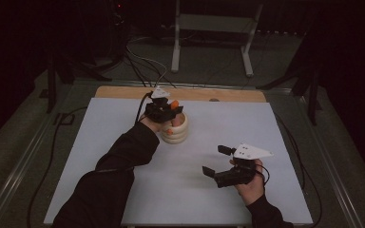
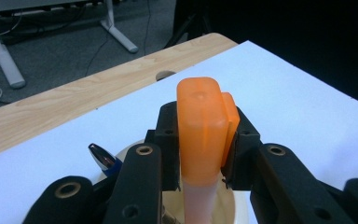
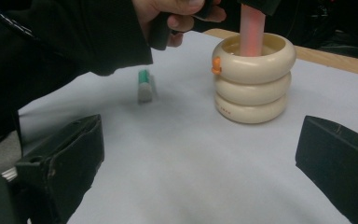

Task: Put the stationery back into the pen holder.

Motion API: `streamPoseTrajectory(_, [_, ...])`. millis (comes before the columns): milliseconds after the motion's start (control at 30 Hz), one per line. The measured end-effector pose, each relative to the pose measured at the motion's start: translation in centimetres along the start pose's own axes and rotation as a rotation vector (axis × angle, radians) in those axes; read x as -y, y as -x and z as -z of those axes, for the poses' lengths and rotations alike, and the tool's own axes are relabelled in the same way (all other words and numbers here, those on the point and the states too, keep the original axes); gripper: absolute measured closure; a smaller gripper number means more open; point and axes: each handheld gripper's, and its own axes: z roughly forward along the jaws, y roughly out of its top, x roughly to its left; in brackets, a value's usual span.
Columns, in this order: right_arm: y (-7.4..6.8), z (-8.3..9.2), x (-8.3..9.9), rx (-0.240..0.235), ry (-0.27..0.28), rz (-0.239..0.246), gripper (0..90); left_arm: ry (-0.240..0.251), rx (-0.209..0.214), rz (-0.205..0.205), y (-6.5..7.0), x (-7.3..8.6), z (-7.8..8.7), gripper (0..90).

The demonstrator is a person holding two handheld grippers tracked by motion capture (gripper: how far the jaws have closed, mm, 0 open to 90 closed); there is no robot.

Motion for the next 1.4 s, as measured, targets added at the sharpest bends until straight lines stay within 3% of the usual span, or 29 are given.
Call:
streamPoseTrajectory(300, [0.0,0.1,0.0,0.002,0.003,0.004,1.5,-0.034,-0.02,-0.01,0.0,0.3,-0.7,72.1])
streamPoseTrajectory(533, [0.1,0.0,0.0,-0.008,0.005,0.0,1.5,-0.015,-0.017,-0.01,0.1,0.1,-0.5,70.8])
streamPoseTrajectory(633, [0.1,0.0,0.0,-0.011,0.001,-0.002,1.5,-0.003,-0.014,-0.009,0.4,-0.2,0.0,57.3])
streamPoseTrajectory(667, [0.1,0.0,0.0,-0.012,0.0,-0.002,1.5,-0.003,-0.023,-0.013,0.6,-0.4,0.3,47.7])
streamPoseTrajectory(800, [0.1,0.0,0.0,-0.019,0.0,0.008,1.5,0.018,-0.021,-0.008,1.2,-1.2,1.6,25.2])
streamPoseTrajectory(867, [0.1,-0.1,0.0,-0.03,0.0,0.003,1.5,0.023,-0.008,0.0,1.4,-1.5,2.2,15.7])
streamPoseTrajectory(967, [-0.1,-0.2,0.0,-0.04,-0.006,0.013,1.5,0.045,0.021,-0.006,1.6,-1.6,3.4,9.6])
streamPoseTrajectory(1067, [-0.3,-0.6,-0.1,-0.056,-0.005,0.025,1.5,0.072,0.079,-0.014,1.9,-1.5,4.6,4.9])
streamPoseTrajectory(1100, [-0.3,-0.6,-0.1,-0.056,-0.005,0.025,1.5,0.072,0.079,-0.014,1.9,-1.5,4.6,4.3])
streamPoseTrajectory(1133, [-0.4,-0.8,-0.1,-0.057,-0.015,0.034,1.5,0.085,0.116,-0.039,2.4,-1.4,5.7,4.3])
streamPoseTrajectory(1200, [-0.7,-1.5,-0.1,-0.065,-0.025,0.043,1.5,0.103,0.155,-0.042,2.9,-1.4,6.6,1.4])
streamPoseTrajectory(1267, [-1.0,-2.0,-0.2,-0.074,-0.021,0.043,1.5,0.11,0.194,-0.04,3.2,-1.4,7.5,0.1])
streamPoseTrajectory(1400, [-1.5,-3.3,-0.4,-0.086,0.006,0.092,1.5,0.143,0.259,-0.065,3.9,-1.0,9.1,0.1])
